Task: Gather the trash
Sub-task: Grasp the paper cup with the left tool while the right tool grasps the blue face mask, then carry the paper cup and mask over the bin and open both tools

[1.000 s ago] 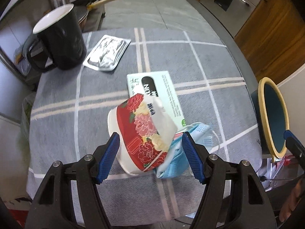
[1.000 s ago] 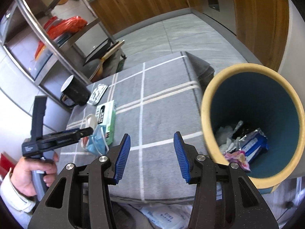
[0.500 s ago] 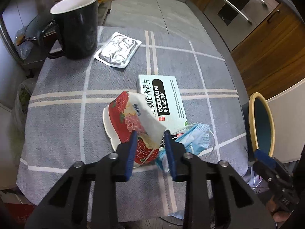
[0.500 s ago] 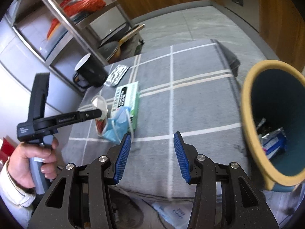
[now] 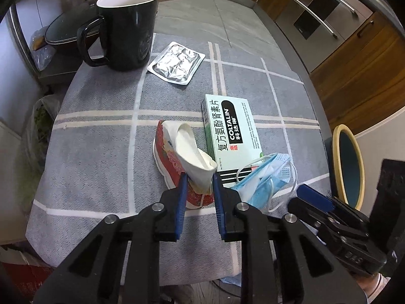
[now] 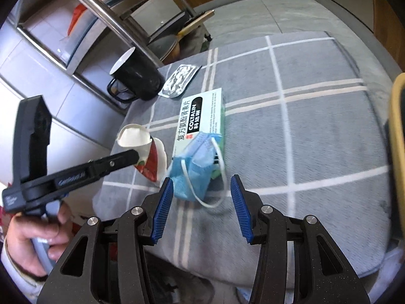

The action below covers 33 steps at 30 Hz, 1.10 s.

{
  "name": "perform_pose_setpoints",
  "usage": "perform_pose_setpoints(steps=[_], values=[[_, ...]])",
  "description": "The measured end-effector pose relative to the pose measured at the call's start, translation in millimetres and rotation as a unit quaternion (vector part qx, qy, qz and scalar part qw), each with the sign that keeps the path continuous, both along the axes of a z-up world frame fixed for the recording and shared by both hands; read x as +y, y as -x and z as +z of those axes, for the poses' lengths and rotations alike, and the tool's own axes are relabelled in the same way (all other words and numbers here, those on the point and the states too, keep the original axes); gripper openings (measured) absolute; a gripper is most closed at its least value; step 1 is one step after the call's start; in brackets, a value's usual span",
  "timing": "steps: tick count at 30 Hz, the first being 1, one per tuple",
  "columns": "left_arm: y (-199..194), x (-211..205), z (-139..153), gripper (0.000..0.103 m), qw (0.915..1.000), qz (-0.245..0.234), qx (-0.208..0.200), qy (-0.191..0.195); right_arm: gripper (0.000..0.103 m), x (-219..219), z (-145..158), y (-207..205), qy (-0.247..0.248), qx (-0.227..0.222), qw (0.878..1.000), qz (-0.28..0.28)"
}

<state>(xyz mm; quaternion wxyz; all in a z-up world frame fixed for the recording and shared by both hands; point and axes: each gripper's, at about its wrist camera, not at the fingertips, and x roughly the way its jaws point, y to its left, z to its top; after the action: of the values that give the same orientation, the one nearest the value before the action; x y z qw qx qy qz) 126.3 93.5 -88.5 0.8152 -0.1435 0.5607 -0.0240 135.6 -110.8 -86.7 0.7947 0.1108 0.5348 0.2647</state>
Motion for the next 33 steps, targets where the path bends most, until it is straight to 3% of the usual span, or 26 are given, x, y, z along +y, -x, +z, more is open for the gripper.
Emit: perform_pose_setpoints(steps=[6,7,9,12,23,33], values=[[3.4,0.4,-0.9,0.018,1.0000,-0.007,-0.001,-0.005,0.047,13.9,-7.4,-7.1,-0.010,-0.001,1.000,-0.001],[3.3,0.8,-1.2,0.018,1.0000,-0.006,-0.001,-0.007,0.043,16.2,-8.5,-8.0,-0.010,-0.002,1.000,0.000],[4.4,2.7,-0.7,0.017,1.0000,-0.004,-0.002,-0.004,0.019,18.1,-10.2,-8.0,-0.010,-0.001,1.000,0.003],[5.6,5.1,3.5,0.017,1.0000,0.000,-0.007,0.002,0.008,19.6,-12.3,-7.1,-0.007,-0.001,1.000,0.008],[5.2,-19.8,50.8,0.017,0.9969,-0.027,-0.073,0.010,0.006,-9.8,11.0,5.3,0.002,-0.021,1.000,0.001],[4.4,-53.4,74.0,0.017,0.9932,-0.057,-0.098,0.029,0.005,-58.9,51.2,13.4,0.005,-0.064,0.997,-0.031]])
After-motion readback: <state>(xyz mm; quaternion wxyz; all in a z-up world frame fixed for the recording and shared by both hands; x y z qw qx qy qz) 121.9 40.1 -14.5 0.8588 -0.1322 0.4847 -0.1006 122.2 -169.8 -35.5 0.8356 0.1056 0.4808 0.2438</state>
